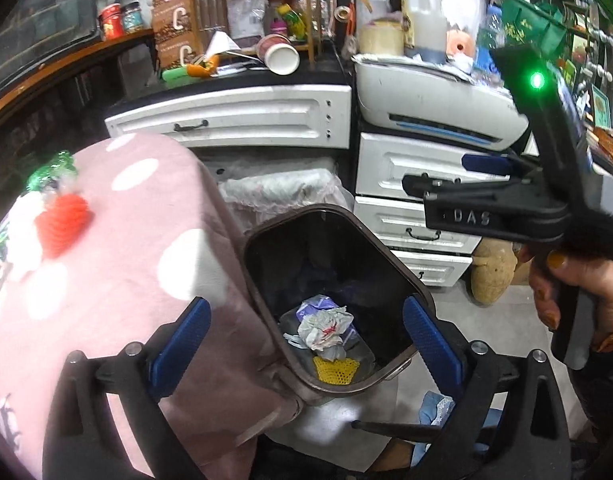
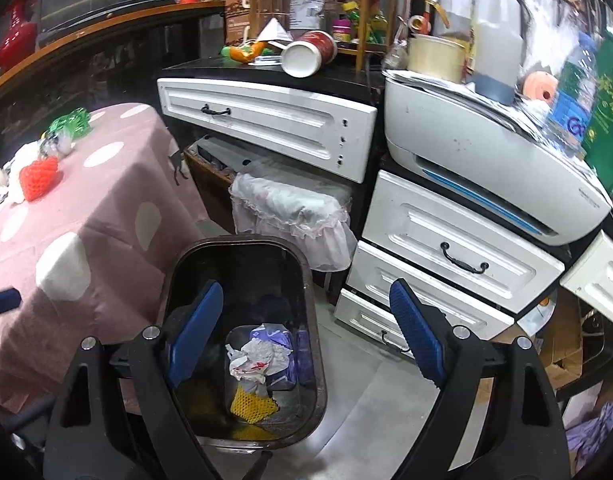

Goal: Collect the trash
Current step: 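Grasp the orange net with the right gripper while the left gripper grasps white tissue, then carry the orange net and white tissue to the bin and release, then move both open grippers back over the table toward the remaining trash, then grasp the white-orange bottle with the left gripper while the right gripper grasps white tissue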

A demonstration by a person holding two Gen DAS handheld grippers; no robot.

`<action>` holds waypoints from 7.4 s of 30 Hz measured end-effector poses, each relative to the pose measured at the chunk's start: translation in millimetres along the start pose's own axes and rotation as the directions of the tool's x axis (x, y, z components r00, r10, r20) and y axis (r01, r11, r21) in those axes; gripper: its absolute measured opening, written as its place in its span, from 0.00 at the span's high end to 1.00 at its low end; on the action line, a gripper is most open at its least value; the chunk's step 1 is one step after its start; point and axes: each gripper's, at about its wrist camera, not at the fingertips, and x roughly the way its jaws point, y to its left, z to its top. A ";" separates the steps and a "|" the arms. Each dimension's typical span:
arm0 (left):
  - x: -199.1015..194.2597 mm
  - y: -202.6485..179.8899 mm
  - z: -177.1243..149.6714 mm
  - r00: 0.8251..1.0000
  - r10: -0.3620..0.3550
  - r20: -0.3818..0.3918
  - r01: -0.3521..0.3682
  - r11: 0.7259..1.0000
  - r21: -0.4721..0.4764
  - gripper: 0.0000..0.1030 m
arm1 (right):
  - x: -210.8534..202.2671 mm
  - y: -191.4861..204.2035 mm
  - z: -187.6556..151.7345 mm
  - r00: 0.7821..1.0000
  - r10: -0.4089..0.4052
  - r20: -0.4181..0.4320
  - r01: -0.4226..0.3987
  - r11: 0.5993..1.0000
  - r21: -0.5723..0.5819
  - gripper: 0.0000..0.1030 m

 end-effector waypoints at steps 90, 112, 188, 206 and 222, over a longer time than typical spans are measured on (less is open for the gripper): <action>-35.4 207.1 21.4 0.970 0.239 0.039 -0.220 0.937 -0.272 0.94 | 14.6 193.9 72.9 0.882 0.462 -0.097 -0.471 0.850 -0.234 0.75; -57.4 115.4 22.5 0.987 0.109 0.122 -0.081 0.974 -0.212 0.94 | 3.6 94.1 16.7 0.922 0.368 -0.119 -0.381 0.917 -0.115 0.75; -34.8 70.9 -0.8 0.996 0.088 0.015 -0.085 0.989 -0.122 0.05 | -0.4 68.5 24.4 0.969 0.242 -0.043 -0.246 0.965 -0.093 0.17; -75.3 284.4 -47.9 0.905 0.404 -0.132 -0.425 0.846 -0.322 0.05 | 7.8 260.2 79.3 0.805 0.564 -0.185 -0.593 0.755 -0.280 0.17; -58.3 451.6 -7.4 0.860 0.388 -0.332 -0.484 0.827 -0.286 0.12 | 63.3 402.7 147.1 0.783 0.561 -0.268 -0.608 0.604 -0.515 0.24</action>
